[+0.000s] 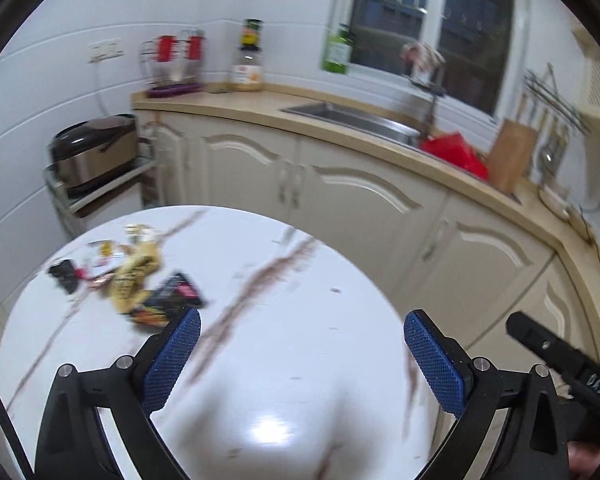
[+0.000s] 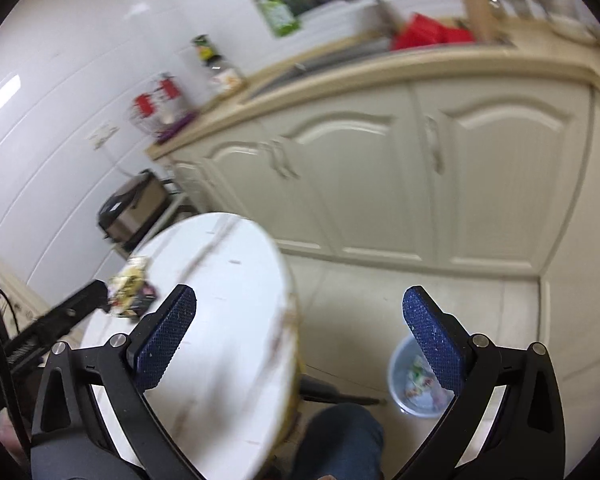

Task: Collect trash
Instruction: 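Bring both open tools back to the table, then grasp the black printed snack packet with the right tool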

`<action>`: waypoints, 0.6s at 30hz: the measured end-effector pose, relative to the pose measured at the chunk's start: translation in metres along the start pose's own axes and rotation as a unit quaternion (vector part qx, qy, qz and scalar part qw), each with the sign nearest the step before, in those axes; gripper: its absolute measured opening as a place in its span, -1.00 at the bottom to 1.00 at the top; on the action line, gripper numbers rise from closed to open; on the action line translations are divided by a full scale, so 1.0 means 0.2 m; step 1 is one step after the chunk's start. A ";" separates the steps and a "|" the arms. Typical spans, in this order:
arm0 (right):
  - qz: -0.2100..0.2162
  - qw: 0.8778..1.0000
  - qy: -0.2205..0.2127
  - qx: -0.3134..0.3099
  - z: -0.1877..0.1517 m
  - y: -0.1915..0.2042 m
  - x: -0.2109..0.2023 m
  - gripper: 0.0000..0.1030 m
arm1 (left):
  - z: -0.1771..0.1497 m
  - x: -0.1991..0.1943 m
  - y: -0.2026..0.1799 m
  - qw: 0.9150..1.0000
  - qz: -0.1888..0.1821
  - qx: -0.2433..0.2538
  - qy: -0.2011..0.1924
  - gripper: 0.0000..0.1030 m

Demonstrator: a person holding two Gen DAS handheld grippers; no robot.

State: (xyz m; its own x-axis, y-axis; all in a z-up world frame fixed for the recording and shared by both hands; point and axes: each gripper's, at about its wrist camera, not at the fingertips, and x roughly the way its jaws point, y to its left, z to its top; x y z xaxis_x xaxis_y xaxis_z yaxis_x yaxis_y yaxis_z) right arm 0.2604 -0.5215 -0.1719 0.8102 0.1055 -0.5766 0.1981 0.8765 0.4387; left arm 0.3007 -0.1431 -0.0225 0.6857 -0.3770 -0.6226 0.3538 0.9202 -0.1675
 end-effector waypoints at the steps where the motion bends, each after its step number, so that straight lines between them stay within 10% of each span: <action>1: 0.005 1.000 -0.002 -0.006 0.01 0.05 0.01 1.00 | -0.01 -0.05 0.06 1.000 0.004 -0.006 -0.004 0.95; 18: 0.072 0.985 0.045 -0.150 -0.13 1.01 0.36 1.00 | -0.17 -0.47 0.82 0.990 0.094 -0.101 -0.029 0.94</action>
State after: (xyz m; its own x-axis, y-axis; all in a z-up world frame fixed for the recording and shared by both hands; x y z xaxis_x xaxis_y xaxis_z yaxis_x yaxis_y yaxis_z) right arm 0.3440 -0.3244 -0.1415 0.7636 0.2686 -0.5872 -0.0980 0.9470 0.3058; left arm 0.2719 0.0475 -0.0177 0.7645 -0.1963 -0.6140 0.0852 0.9749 -0.2056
